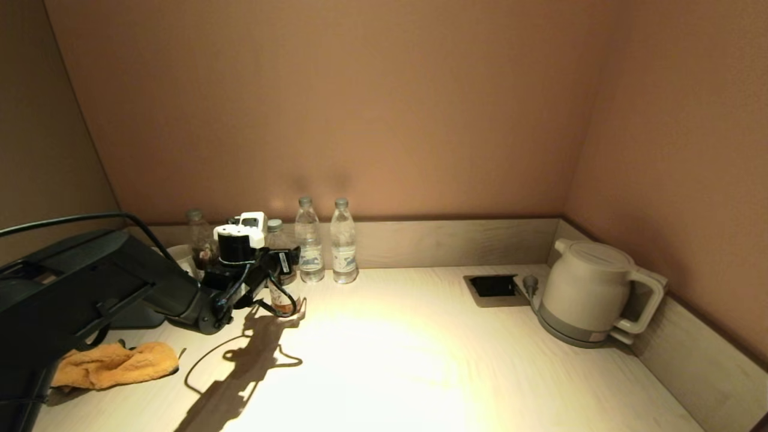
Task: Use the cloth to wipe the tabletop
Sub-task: Place the bottle at the back of the table, then pick up the tablecloth
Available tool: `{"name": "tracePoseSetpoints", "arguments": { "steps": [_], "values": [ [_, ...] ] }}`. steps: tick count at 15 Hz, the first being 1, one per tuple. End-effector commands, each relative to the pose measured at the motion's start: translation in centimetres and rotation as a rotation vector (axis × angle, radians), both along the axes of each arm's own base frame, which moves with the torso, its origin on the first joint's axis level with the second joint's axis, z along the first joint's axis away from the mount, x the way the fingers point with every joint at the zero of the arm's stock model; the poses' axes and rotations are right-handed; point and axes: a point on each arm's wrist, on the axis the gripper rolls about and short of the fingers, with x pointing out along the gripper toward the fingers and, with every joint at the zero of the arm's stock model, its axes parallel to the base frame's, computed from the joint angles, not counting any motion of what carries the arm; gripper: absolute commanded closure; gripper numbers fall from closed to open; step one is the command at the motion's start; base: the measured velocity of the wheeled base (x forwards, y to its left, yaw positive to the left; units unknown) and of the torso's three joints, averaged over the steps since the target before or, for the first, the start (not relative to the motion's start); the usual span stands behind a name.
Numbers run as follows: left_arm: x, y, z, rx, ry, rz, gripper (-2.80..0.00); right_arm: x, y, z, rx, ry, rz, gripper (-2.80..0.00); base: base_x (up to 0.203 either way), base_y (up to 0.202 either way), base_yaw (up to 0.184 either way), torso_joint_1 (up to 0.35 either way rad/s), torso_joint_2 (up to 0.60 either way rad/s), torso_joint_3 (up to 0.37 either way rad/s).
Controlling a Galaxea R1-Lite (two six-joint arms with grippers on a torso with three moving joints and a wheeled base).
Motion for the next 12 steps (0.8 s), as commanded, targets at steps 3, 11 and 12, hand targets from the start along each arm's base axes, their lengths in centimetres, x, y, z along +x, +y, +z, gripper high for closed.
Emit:
{"name": "tracePoseSetpoints", "arguments": {
  "steps": [3,11,12],
  "values": [
    [-4.4,-0.2,8.1,-0.042,-0.141,-0.025,-2.8,0.0,0.0,0.0,0.0,0.0,0.0,0.0,0.0,0.0,0.0,0.0,0.0,0.0],
    [-13.7,0.7,17.5,-0.048,-0.328,-0.079,0.0,0.0,0.0,0.0,0.0,0.0,0.0,0.0,0.0,0.0,0.0,0.0,0.0,0.0],
    [-13.8,0.9,17.4,-0.038,-0.319,-0.069,0.0,0.0,0.0,0.0,0.0,0.0,0.0,0.0,0.0,0.0,0.0,0.0,0.0,0.0]
  ]
}}
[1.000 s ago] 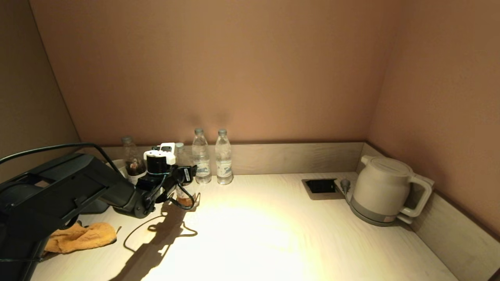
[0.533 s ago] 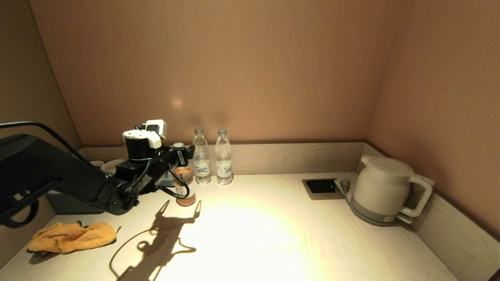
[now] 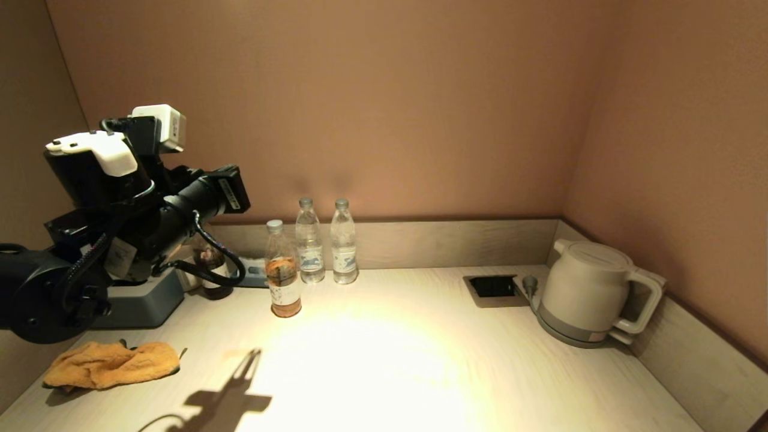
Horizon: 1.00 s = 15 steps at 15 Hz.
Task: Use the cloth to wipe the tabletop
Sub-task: Pick up the tablecloth
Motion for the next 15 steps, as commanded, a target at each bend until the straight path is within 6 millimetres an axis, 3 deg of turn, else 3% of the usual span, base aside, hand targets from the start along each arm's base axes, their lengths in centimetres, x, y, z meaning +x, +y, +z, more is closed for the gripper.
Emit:
{"name": "tracePoseSetpoints", "arguments": {
  "steps": [1,4,6,7,9,11,15],
  "values": [
    [-1.4,1.0,1.0,0.004,-0.01,0.026,0.0,0.0,0.0,0.0,0.0,0.0,0.0,0.0,0.0,0.0,0.0,0.0,0.0,0.0],
    [-7.7,5.5,4.8,-0.004,-0.035,0.129,0.0,0.0,0.0,0.0,0.0,0.0,0.0,0.0,0.0,0.0,0.0,0.0,0.0,0.0],
    [-10.9,8.1,4.7,0.012,0.037,0.217,0.0,0.0,0.0,0.0,0.0,0.0,0.0,0.0,0.0,0.0,0.0,0.0,0.0,0.0],
    [-11.3,8.8,4.0,0.023,0.085,0.25,0.0,0.0,0.0,0.0,0.0,0.0,0.0,0.0,0.0,0.0,0.0,0.0,0.0,0.0],
    [-10.5,10.8,2.8,-0.008,0.254,0.347,0.0,0.0,0.0,0.0,0.0,0.0,0.0,0.0,0.0,0.0,0.0,0.0,0.0,0.0],
    [-9.3,13.8,-0.6,-0.03,0.605,0.509,0.0,0.0,0.0,0.0,0.0,0.0,0.0,0.0,0.0,0.0,0.0,0.0,0.0,0.0],
    [-3.8,16.5,-7.4,-0.113,0.915,0.663,0.0,0.0,0.0,0.0,0.0,0.0,0.0,0.0,0.0,0.0,0.0,0.0,0.0,0.0]
  ]
}}
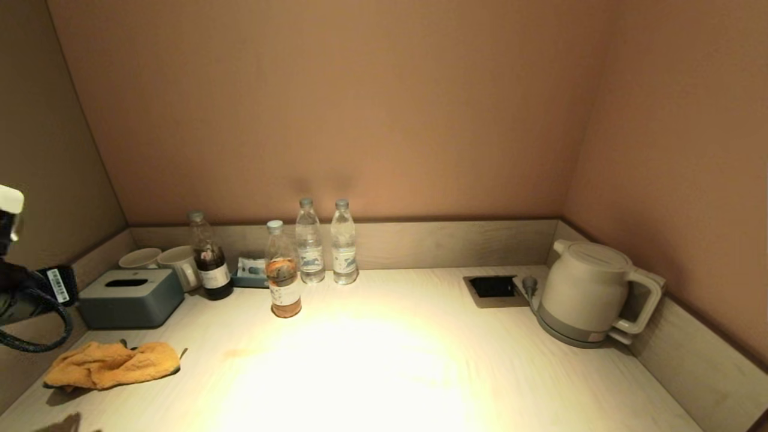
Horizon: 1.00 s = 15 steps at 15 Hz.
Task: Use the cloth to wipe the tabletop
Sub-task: Pick up the tablecloth
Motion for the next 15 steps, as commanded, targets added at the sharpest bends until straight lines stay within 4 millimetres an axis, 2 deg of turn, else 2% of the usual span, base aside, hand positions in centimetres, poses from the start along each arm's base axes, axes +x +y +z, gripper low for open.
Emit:
{"name": "tracePoseSetpoints", "arguments": {
  "steps": [1,3,7,10,11,12,15],
  "values": [
    [2.8,1.2,-4.2,-0.028,0.148,0.059,0.0,0.0,0.0,0.0,0.0,0.0,0.0,0.0,0.0,0.0,0.0,0.0,0.0,0.0],
    [3.5,1.7,-5.5,-0.047,0.185,0.09,0.0,0.0,0.0,0.0,0.0,0.0,0.0,0.0,0.0,0.0,0.0,0.0,0.0,0.0],
    [3.9,2.0,-5.8,-0.051,0.191,0.099,0.0,0.0,0.0,0.0,0.0,0.0,0.0,0.0,0.0,0.0,0.0,0.0,0.0,0.0],
    [6.4,3.1,-9.5,-0.073,0.283,0.133,0.0,0.0,0.0,0.0,0.0,0.0,0.0,0.0,0.0,0.0,0.0,0.0,0.0,0.0],
    [7.1,3.5,-10.0,-0.079,0.284,0.146,0.0,0.0,0.0,0.0,0.0,0.0,0.0,0.0,0.0,0.0,0.0,0.0,0.0,0.0],
    [7.6,3.7,-10.4,-0.081,0.291,0.15,-2.8,0.0,0.0,0.0,0.0,0.0,0.0,0.0,0.0,0.0,0.0,0.0,0.0,0.0],
    [8.2,3.9,-10.7,-0.083,0.296,0.151,-2.8,0.0,0.0,0.0,0.0,0.0,0.0,0.0,0.0,0.0,0.0,0.0,0.0,0.0]
  ]
}}
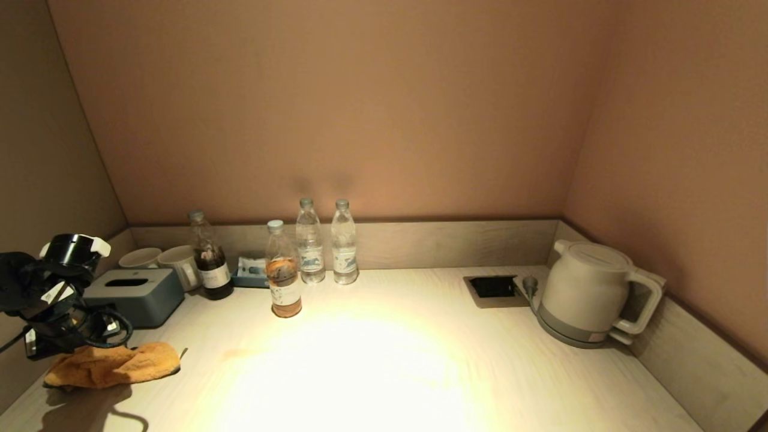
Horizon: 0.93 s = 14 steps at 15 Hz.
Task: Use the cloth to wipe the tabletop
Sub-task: Pick up the tablecloth
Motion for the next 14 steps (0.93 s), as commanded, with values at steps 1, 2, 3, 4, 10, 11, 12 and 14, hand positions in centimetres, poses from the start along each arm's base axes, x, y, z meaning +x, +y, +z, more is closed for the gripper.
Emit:
{"name": "tracePoseSetpoints", "arguments": {
  "steps": [1,2,3,4,10,11,12,14],
  "values": [
    [1.2,0.3,-1.4,-0.005,0.026,0.003,-2.8,0.0,0.0,0.0,0.0,-0.001,0.0,0.0,0.0,0.0,0.0,0.0,0.0,0.0],
    [2.0,0.3,-1.6,-0.026,0.016,-0.008,-2.8,0.0,0.0,0.0,0.0,-0.001,0.0,0.0,0.0,0.0,0.0,0.0,0.0,0.0],
    [2.0,0.3,-1.7,-0.03,0.015,-0.01,-2.8,0.0,0.0,0.0,0.0,-0.001,0.0,0.0,0.0,0.0,0.0,0.0,0.0,0.0],
    [2.1,0.3,-1.8,-0.045,0.016,-0.015,-2.8,0.0,0.0,0.0,0.0,-0.001,0.0,0.0,0.0,0.0,0.0,0.0,0.0,0.0],
    [2.7,0.8,-3.1,-0.049,0.041,0.002,-2.8,0.0,0.0,0.0,0.0,-0.001,0.0,0.0,0.0,0.0,0.0,0.0,0.0,0.0],
    [2.7,1.3,-3.4,-0.046,0.049,0.016,-2.8,0.0,0.0,0.0,0.0,-0.001,0.0,0.0,0.0,0.0,0.0,0.0,0.0,0.0],
    [2.7,1.7,-3.7,-0.043,0.056,0.028,-2.8,0.0,0.0,0.0,0.0,-0.001,0.0,0.0,0.0,0.0,0.0,0.0,0.0,0.0],
    [2.7,2.4,-4.3,-0.044,0.071,0.045,-2.8,0.0,0.0,0.0,0.0,-0.001,0.0,0.0,0.0,0.0,0.0,0.0,0.0,0.0]
  ]
}}
